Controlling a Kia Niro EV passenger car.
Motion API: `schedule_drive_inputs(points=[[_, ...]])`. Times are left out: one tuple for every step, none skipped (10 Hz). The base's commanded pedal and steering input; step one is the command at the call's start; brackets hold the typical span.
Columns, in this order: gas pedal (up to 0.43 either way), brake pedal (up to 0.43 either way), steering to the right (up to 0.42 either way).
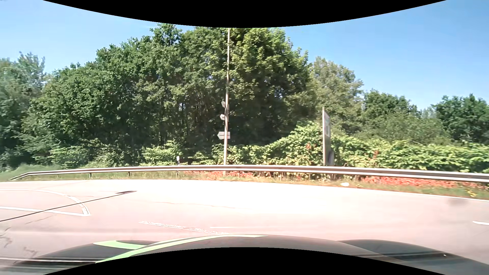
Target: Follow the waypoints while adhering to traffic rules and regulations
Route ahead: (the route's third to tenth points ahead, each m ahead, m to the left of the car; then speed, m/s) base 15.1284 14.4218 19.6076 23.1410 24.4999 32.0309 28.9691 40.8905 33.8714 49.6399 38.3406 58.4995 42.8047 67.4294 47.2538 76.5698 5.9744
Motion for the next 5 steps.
schedule_drive_inputs(points=[[0.118, 0.000, -0.305], [0.118, 0.000, -0.307], [0.118, 0.000, -0.307], [0.118, 0.000, -0.309], [0.118, 0.000, -0.311]])
